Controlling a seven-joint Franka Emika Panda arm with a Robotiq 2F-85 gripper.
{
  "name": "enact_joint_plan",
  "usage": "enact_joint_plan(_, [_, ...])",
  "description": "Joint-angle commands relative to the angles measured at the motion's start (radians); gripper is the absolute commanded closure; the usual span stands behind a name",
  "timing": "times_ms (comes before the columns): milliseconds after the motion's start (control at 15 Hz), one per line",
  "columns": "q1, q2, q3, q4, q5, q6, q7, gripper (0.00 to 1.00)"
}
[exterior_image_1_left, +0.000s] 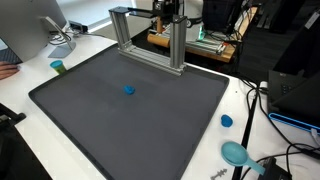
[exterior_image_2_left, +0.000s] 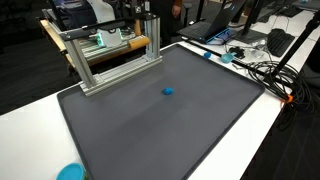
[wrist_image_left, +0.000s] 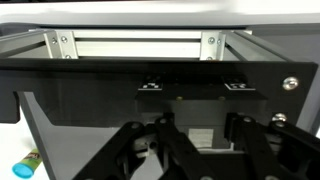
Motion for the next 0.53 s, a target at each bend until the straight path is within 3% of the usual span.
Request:
enact_joint_plan(0, [0.024,0.039,0.002,0.048,0.026,-0.004,0.011,0.78])
enact_joint_plan(267, [0.012,0.109,0.019,0.108,0.024,0.064,0.062,0.78])
enact_joint_plan(467, [0.005,0.184,0.024,0.190,0.023,0.051,0.088,0.78])
